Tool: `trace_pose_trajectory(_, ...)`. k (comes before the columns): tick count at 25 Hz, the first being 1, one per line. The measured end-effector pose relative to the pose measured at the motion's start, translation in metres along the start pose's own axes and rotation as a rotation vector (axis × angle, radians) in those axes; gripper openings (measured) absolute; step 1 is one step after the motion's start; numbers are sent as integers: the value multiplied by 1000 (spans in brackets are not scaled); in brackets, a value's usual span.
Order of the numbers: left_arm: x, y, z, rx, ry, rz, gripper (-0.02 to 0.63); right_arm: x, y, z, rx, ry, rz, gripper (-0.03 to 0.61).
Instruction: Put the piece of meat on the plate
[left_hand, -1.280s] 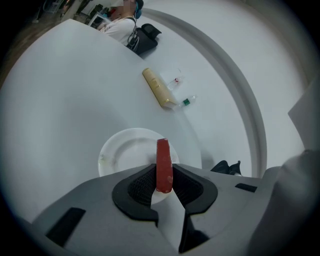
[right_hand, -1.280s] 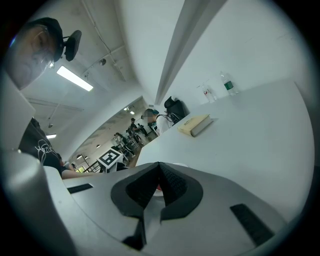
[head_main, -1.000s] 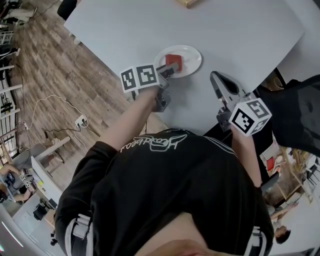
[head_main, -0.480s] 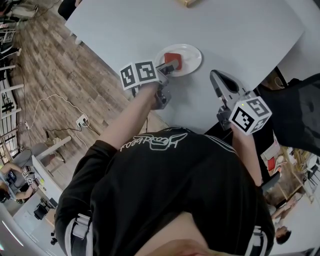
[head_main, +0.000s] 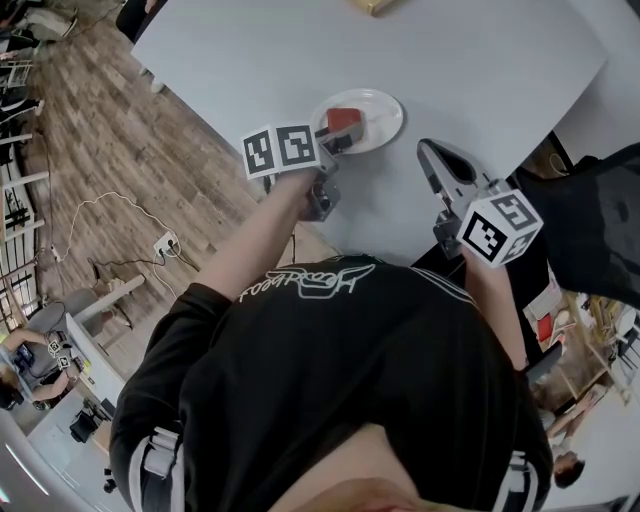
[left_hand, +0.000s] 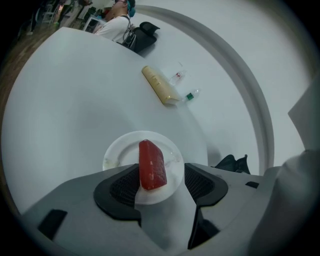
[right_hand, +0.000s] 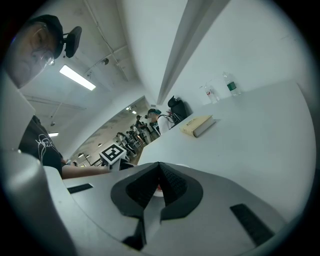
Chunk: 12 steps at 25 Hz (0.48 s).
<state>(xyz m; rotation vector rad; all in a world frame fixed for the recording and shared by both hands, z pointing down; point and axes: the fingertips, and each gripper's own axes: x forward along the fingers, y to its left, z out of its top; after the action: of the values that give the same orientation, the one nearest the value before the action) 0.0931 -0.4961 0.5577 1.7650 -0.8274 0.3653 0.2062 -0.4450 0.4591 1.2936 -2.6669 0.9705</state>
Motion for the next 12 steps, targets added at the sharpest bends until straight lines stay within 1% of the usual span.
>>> trace_pose_trajectory(3, -1, 2, -4, 57, 16, 20, 278, -1, 1, -3, -11, 9, 2, 8)
trace_pose_trajectory(5, -2, 3, -6, 76, 19, 24, 279, -2, 1, -6, -17, 14, 0, 8)
trace_pose_trajectory(12, -10, 3, -7, 81, 20, -9, 278, 4, 7, -10, -20, 22, 5, 8)
